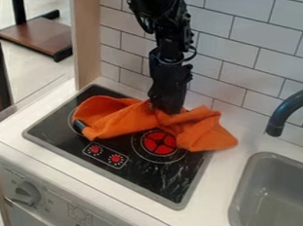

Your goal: Fold the cloth from the bottom to the top

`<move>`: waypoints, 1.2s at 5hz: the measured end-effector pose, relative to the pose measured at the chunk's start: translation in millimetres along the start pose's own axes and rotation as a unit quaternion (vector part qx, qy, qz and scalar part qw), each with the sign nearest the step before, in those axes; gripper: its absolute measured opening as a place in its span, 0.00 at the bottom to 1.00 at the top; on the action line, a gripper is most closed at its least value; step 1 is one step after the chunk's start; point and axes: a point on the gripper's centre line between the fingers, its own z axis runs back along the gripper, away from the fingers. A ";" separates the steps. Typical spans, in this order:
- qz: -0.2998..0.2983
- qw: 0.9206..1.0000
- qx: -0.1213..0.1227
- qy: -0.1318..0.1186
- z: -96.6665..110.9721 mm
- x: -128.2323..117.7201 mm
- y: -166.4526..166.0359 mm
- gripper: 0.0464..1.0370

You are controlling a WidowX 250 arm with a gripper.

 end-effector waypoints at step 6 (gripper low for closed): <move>0.005 0.999 -0.033 0.040 94.5 -2.6 19.9 0.96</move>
